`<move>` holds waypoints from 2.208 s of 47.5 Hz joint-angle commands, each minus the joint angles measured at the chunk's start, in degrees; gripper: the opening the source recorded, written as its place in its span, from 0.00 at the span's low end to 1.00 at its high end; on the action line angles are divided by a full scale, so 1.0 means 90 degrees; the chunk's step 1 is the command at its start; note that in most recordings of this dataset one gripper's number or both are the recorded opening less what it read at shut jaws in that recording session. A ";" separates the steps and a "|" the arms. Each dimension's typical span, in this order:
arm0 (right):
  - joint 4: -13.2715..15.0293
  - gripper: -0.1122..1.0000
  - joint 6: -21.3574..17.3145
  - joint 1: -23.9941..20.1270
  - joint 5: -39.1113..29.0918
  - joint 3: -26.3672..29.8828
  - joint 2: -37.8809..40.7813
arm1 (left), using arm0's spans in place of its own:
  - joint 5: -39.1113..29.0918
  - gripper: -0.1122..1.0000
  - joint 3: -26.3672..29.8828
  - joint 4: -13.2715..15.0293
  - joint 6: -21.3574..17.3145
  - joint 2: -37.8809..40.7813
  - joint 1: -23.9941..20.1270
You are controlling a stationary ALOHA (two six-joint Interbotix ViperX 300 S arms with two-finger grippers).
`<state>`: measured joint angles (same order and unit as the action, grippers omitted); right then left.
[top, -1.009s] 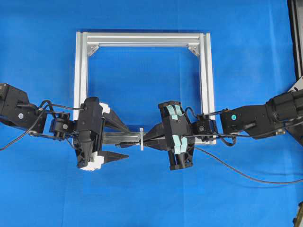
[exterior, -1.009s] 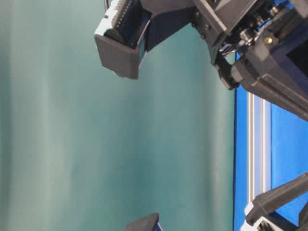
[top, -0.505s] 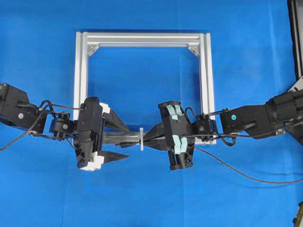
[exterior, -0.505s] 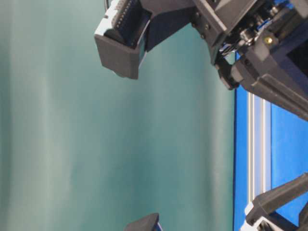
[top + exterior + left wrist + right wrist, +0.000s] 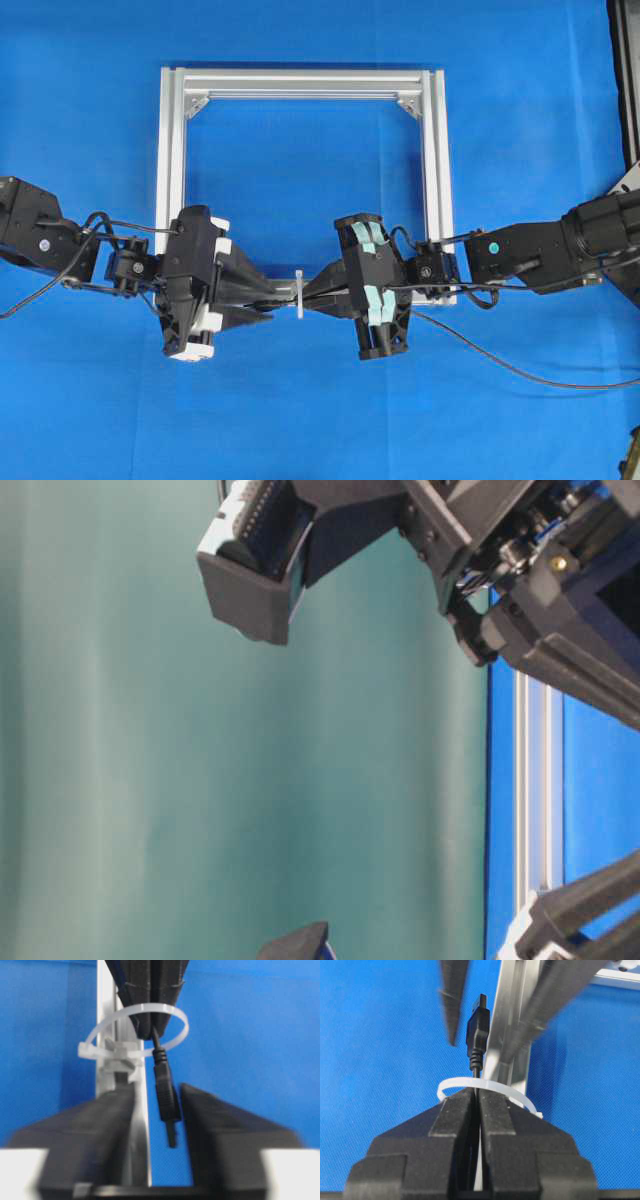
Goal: Insert the wire through the string loop located in the center.
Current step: 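Close the left gripper on the USB plug beyond the loop, then open the right gripper and pull the cable leftward with the left gripper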
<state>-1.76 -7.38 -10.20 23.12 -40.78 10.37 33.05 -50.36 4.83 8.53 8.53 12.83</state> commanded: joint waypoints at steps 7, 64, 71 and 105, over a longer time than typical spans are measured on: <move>0.0000 0.07 0.0010 -0.0010 -0.0068 0.0068 -0.0098 | 0.0029 0.17 0.0098 -0.0010 -0.0010 -0.0088 -0.0020; -0.0107 0.82 0.0000 -0.0020 -0.0176 -0.0146 -0.0195 | -0.0078 0.17 -0.0303 -0.0029 -0.0029 -0.0430 -0.0010; -0.0107 0.82 0.0000 -0.0029 -0.0234 -0.0146 -0.0205 | -0.0068 0.17 -0.0850 -0.0029 0.0000 -0.0889 -0.0010; -0.0107 0.82 0.0010 -0.0059 -0.0244 -0.0146 -0.0225 | -0.0908 0.17 -0.2959 -0.0020 0.0430 -0.3262 0.0195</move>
<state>-2.55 -7.38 -10.63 20.65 -42.54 10.28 26.54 -77.43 4.75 12.66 -19.86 14.41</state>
